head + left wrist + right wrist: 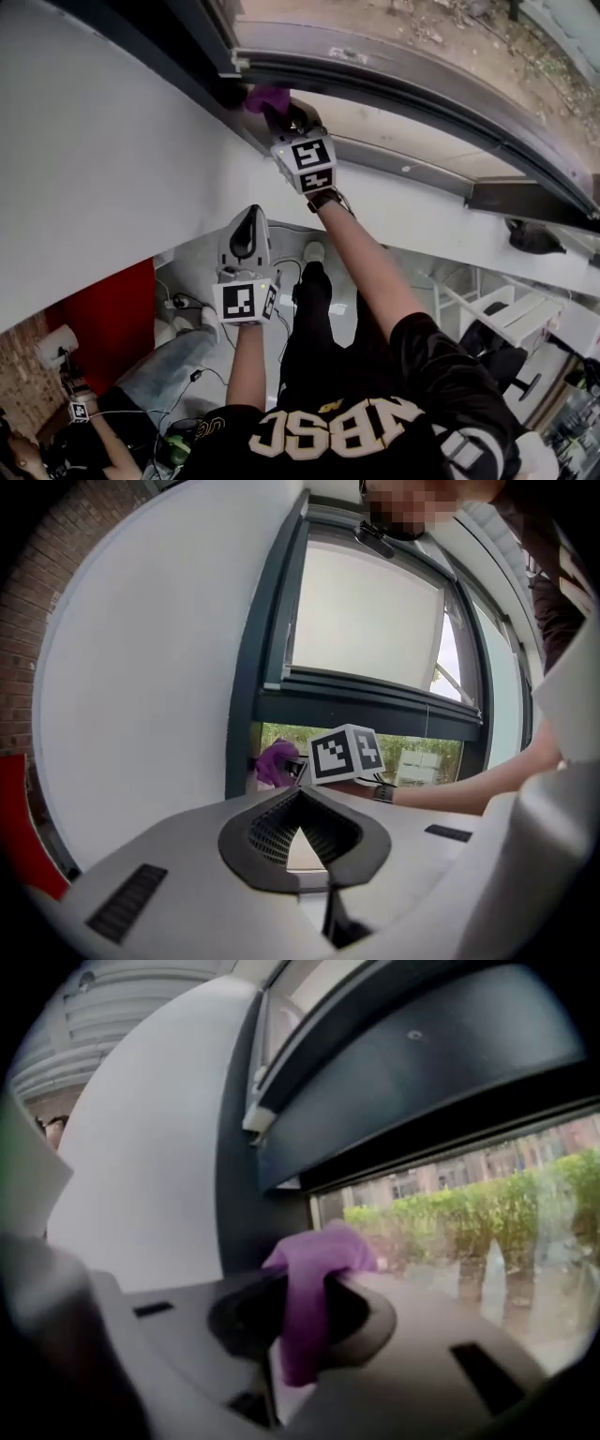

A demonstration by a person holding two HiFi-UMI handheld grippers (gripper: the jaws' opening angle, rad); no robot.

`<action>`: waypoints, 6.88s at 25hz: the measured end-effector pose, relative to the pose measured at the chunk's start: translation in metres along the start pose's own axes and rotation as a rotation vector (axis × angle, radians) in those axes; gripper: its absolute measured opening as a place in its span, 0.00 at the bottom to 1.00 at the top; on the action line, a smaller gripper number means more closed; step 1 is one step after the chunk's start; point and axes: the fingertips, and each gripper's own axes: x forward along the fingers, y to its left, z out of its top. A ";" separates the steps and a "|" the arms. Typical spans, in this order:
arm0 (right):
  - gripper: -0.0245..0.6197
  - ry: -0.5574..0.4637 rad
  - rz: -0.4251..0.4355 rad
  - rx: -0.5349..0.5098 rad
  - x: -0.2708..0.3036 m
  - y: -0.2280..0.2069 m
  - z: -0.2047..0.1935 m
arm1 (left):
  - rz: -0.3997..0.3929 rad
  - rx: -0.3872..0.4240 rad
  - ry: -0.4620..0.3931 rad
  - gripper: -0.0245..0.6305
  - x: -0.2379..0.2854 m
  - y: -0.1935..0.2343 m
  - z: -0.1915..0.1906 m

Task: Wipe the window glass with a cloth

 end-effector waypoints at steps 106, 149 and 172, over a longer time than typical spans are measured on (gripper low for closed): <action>0.14 0.336 -0.518 0.371 -0.292 -0.239 -0.200 | -0.369 0.076 0.155 0.06 0.112 -0.223 -0.086; 0.14 0.208 -0.885 0.351 -0.463 -0.477 -0.215 | -0.494 -0.114 0.186 0.06 0.161 -0.401 -0.163; 0.14 0.469 -0.323 0.222 -0.172 -0.135 -0.299 | -0.299 -0.004 0.108 0.06 0.118 -0.136 -0.090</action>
